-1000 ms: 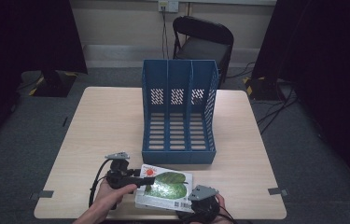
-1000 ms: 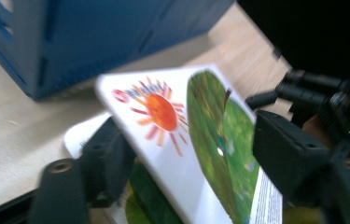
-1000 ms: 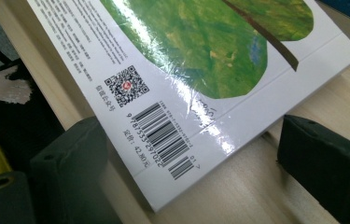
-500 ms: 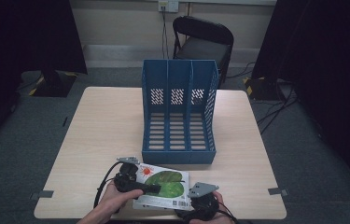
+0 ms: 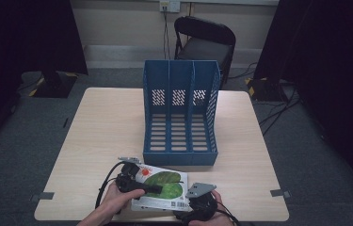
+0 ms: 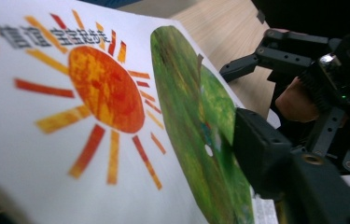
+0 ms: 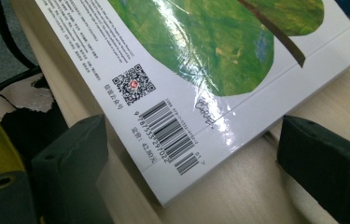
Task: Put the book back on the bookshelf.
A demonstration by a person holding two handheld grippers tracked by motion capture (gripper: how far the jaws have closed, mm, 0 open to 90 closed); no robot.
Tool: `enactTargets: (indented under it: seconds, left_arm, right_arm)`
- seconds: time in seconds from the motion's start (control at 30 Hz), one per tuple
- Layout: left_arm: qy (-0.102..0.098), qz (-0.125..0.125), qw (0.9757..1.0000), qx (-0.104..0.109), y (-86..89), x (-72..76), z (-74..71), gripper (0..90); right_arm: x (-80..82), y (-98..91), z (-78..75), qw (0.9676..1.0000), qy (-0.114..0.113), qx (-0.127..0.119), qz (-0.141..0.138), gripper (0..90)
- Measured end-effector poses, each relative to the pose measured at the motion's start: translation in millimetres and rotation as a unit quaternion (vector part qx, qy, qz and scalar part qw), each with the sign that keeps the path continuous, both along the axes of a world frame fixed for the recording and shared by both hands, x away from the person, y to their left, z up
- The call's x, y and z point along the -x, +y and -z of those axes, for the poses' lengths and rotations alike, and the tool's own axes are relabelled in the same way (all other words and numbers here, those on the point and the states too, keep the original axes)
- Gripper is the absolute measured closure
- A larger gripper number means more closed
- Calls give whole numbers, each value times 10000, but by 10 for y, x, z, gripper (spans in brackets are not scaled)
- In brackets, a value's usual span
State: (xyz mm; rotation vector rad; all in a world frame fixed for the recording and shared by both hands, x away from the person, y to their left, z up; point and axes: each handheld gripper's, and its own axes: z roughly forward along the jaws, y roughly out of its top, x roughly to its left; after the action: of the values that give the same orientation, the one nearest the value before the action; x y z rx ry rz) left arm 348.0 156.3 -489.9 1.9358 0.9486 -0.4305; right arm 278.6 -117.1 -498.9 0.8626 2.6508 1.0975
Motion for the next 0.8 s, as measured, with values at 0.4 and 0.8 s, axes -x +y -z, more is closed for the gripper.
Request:
enactTargets:
  seconds: [0.4, 0.8]
  left_arm:
    - [-226, 78, 9997, 87, 42, 10, -54, 627]
    - [-694, 370, 9968, 126, 18, 86, -147, 689]
  right_arm:
    - [-29, -84, -27, 9984, 442, -361, 2, 97]
    - [-157, -155, -42, 9953, 710, -631, 173, 109]
